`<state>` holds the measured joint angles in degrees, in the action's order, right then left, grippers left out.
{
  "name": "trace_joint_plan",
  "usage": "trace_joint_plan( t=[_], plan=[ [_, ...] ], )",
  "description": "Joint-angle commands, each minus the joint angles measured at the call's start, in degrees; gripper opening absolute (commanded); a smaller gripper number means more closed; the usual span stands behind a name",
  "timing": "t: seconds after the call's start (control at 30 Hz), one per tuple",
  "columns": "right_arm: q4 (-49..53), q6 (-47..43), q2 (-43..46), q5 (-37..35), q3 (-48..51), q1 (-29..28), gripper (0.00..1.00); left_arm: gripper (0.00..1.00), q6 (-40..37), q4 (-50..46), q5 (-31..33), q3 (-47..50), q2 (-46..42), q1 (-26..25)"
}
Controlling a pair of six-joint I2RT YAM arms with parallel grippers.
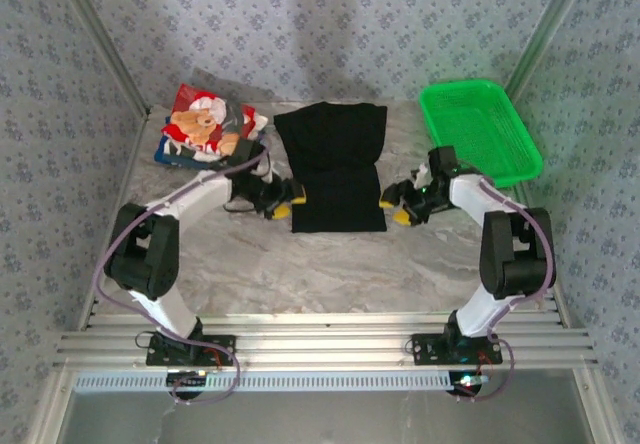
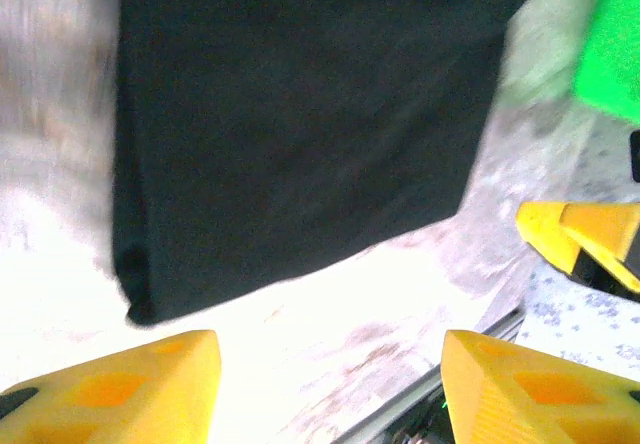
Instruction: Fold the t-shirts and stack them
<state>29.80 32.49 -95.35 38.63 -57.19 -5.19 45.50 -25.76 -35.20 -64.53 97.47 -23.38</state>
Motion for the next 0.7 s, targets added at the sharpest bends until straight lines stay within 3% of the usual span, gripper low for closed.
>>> trace_joint_plan(
  t=[0.0, 0.47, 0.6, 0.67],
  plan=[
    [-6.0, -1.4, -1.3, 2.0, 2.6, -0.5, 0.60, 0.60, 3.1, 6.4, -0.4, 4.2, 0.0, -0.4],
    [-10.3, -0.4, -9.8, 2.9, 1.3, -1.8, 0.57, 0.58, 6.0, 12.1, 3.0, 3.9, 8.3, -2.1],
    [-10.7, 0.6, -11.2, 2.9, 0.3, -2.3, 0.49, 0.54, 6.2, 12.7, 3.1, 3.6, 9.7, -2.2],
    [-10.9, 1.0, -11.4, 3.0, 0.3, -2.5, 0.39, 0.49, 6.0, 12.7, 3.2, 3.6, 10.2, -2.2]
  ],
)
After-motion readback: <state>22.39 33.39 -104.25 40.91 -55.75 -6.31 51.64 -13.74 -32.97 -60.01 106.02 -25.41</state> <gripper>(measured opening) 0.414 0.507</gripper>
